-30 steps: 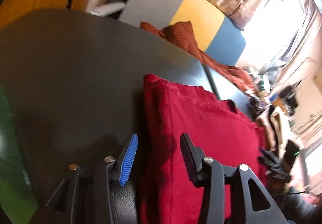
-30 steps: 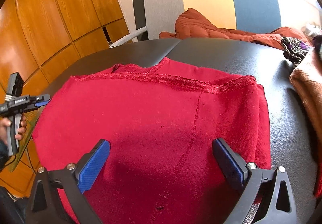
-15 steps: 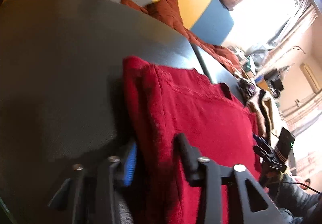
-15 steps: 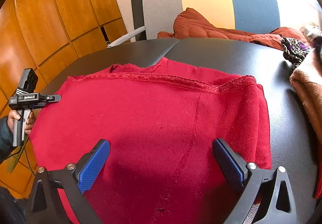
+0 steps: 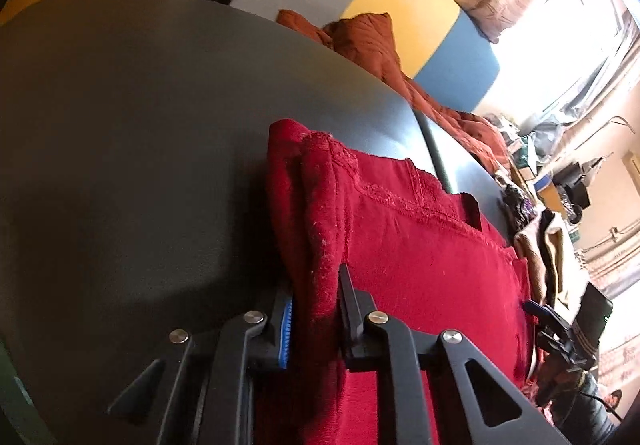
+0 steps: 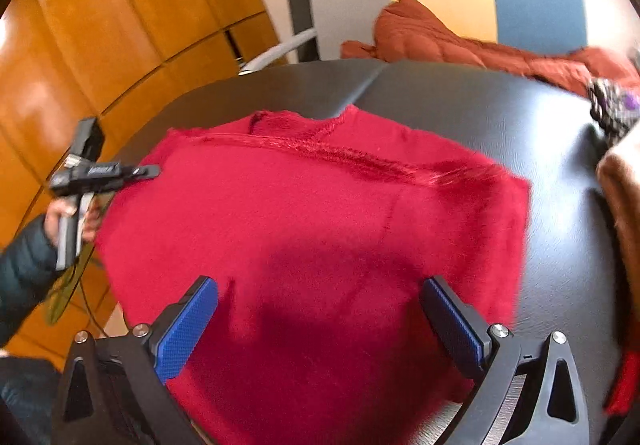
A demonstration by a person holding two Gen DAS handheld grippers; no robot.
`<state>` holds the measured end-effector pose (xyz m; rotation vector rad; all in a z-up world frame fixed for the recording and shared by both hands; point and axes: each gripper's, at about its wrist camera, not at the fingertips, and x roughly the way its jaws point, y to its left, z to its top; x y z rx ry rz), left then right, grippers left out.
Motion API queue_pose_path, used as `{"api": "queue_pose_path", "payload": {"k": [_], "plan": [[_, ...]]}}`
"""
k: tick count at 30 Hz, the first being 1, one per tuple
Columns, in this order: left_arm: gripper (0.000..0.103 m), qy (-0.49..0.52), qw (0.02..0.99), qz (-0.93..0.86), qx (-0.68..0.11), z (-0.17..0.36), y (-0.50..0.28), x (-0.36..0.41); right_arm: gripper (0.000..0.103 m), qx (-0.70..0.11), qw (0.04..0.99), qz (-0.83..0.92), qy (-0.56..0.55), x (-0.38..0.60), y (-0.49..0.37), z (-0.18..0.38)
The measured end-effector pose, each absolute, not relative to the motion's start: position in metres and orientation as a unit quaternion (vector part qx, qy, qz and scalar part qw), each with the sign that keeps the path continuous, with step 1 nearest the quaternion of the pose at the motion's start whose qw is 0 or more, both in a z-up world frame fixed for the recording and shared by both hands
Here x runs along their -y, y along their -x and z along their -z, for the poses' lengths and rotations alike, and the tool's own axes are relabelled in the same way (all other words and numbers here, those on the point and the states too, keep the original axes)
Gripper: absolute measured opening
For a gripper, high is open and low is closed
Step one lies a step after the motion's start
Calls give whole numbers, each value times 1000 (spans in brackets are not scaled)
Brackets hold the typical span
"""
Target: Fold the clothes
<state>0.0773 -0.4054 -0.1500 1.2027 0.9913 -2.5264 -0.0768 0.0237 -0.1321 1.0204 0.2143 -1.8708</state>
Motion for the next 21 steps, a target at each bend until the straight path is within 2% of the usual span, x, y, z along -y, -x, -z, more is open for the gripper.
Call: {"api": "queue_pose_path", "payload": {"k": [5,13,21], "plan": [[16,-390,63,850,-350,123,-81,395,102,-105,506,743,-424,-29,75,130],[15,-349,3,850,-395,69,-78,360,102,-145,488,749,-425,-30,76,153],[15,-324,-73,849,-411,18,-31,283,102,-112,480,768,-409,-36,76,158]]}}
